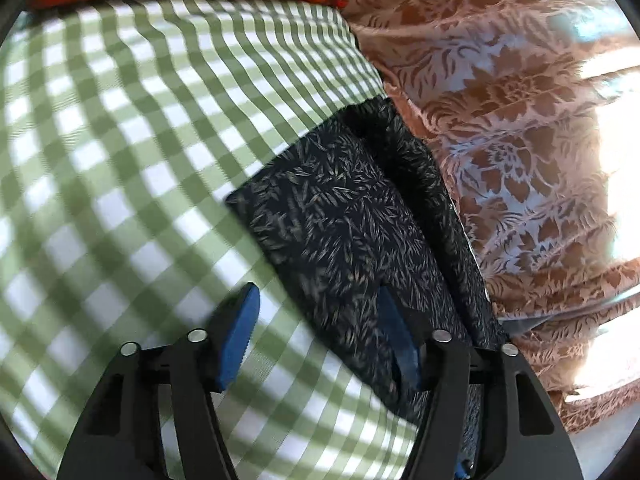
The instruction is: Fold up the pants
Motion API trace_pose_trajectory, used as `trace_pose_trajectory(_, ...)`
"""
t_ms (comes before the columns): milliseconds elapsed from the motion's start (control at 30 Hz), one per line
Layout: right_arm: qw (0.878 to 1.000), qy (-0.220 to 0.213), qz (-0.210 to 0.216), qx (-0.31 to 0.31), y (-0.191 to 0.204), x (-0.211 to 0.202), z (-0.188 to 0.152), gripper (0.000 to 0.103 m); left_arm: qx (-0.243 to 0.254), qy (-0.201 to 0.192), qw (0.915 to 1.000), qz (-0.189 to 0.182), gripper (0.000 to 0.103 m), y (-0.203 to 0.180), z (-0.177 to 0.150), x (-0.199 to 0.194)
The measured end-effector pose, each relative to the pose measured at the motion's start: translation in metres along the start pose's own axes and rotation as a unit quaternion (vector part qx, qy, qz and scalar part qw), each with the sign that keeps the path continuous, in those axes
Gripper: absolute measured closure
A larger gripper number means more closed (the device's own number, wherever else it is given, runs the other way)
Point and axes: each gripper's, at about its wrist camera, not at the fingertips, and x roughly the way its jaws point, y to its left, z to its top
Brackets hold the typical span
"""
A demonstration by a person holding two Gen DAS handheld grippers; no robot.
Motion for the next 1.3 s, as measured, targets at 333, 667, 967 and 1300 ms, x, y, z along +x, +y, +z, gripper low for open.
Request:
trace_pose_trajectory(333, 0.999, -0.009, -0.029, -0.017, 0.006, 0.011, 0.011, 0.091, 0.051, -0.013, 0.9985, 0.016, 0.099, -0.012, -0.002, -0.004)
trace_pose_trajectory(667, 0.997, 0.025, -0.023, -0.073, -0.005, -0.020, -0.016, 0.095, 0.064, -0.004, 0.9974, 0.034, 0.099, 0.019, -0.058, -0.077)
trace_pose_trajectory(967, 0.995, 0.054, 0.001, -0.088, -0.019, -0.060, -0.046, 0.083, 0.074, 0.016, 0.9934, 0.086, 0.096, 0.046, -0.095, -0.098)
trace_pose_trajectory(1300, 0.974, -0.132, -0.140, 0.118, -0.154, -0.161, 0.030, 0.060, 0.154, -0.088, 0.9680, 0.178, 0.080, 0.016, -0.079, -0.131)
